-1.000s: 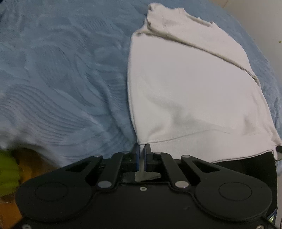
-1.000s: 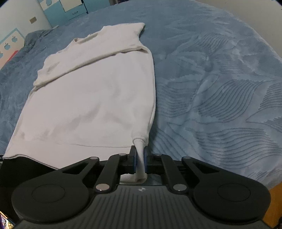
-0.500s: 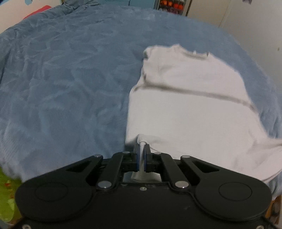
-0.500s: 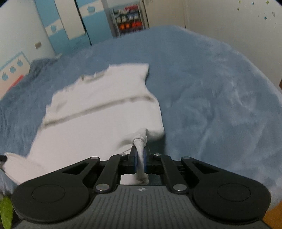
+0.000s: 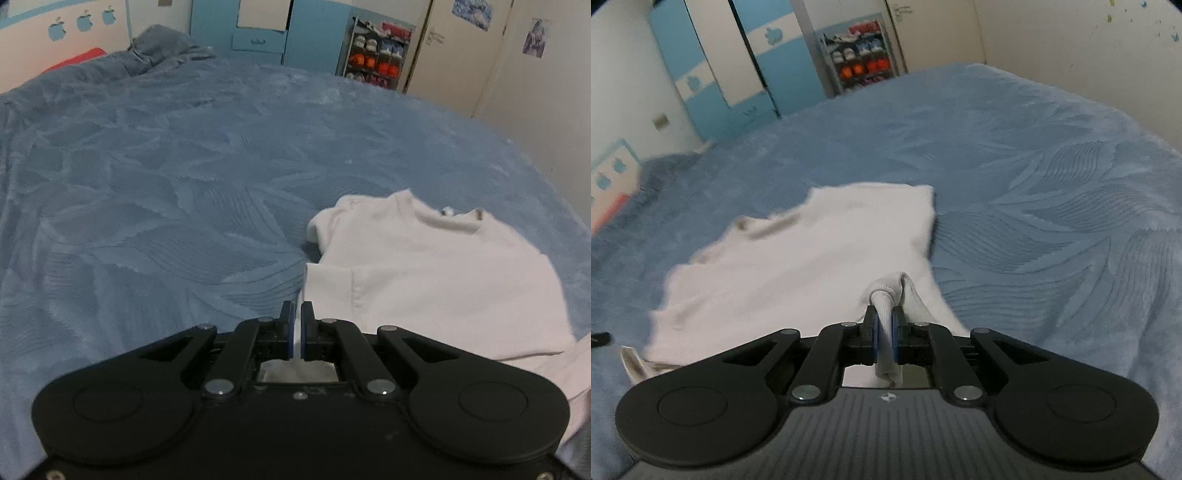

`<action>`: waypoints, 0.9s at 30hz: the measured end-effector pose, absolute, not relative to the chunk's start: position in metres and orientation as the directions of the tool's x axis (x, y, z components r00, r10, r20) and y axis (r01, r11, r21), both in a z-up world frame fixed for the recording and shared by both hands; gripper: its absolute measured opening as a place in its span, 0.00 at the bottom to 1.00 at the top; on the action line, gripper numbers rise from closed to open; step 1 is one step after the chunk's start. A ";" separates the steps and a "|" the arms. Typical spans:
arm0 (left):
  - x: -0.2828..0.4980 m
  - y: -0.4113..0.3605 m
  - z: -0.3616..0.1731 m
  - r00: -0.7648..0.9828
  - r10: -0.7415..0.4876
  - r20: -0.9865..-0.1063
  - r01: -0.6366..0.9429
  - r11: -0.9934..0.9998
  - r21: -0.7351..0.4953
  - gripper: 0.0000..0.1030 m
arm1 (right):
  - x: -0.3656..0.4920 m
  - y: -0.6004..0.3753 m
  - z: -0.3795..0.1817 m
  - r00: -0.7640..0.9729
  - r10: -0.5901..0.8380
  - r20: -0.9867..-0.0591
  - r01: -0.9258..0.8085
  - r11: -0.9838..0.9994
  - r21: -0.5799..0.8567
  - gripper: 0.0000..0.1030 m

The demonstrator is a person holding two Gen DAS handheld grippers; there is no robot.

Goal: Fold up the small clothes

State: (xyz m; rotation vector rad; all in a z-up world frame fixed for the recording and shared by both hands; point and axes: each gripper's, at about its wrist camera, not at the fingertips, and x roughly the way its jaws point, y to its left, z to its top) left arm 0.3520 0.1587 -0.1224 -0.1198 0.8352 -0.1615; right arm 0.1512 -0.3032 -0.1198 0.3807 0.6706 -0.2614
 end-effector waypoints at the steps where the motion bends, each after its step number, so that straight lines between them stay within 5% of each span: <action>1: 0.358 0.161 -0.131 0.653 -0.204 -0.729 0.103 0.978 -0.181 0.03 | 0.156 -0.302 -0.127 0.749 -0.129 -0.650 0.359 0.904 0.234 0.15; 5: 0.357 0.172 -0.148 0.653 -0.215 -0.726 0.151 0.977 -0.153 0.34 | 0.152 -0.307 -0.137 0.772 -0.168 -0.613 0.362 0.909 0.207 0.35; 9: 0.334 0.171 -0.157 0.639 -0.275 -0.719 0.323 0.943 -0.075 0.42 | 0.133 -0.315 -0.130 0.808 -0.190 -0.558 0.343 0.921 0.183 0.49; 12: 0.327 0.164 -0.168 0.645 -0.253 -0.721 0.381 0.924 0.016 0.45 | 0.129 -0.319 -0.130 0.801 -0.242 -0.548 0.352 0.930 0.104 0.56; 18: 0.328 0.156 -0.180 0.628 -0.287 -0.723 0.427 0.904 0.012 0.46 | 0.129 -0.314 -0.141 0.766 -0.231 -0.599 0.255 0.966 -0.046 0.63; 21: 0.325 0.147 -0.179 0.624 -0.317 -0.714 0.464 0.886 0.014 0.47 | 0.119 -0.313 -0.143 0.801 -0.139 -0.583 0.145 0.989 -0.037 0.64; 24: 0.329 0.145 -0.182 0.627 -0.346 -0.698 0.457 0.889 -0.030 0.48 | 0.111 -0.310 -0.143 0.826 -0.081 -0.558 0.074 0.997 -0.037 0.76; 27: 0.331 0.148 -0.184 0.642 -0.364 -0.675 0.429 0.900 -0.079 0.31 | 0.110 -0.307 -0.147 0.814 -0.051 -0.579 0.022 0.998 -0.058 0.76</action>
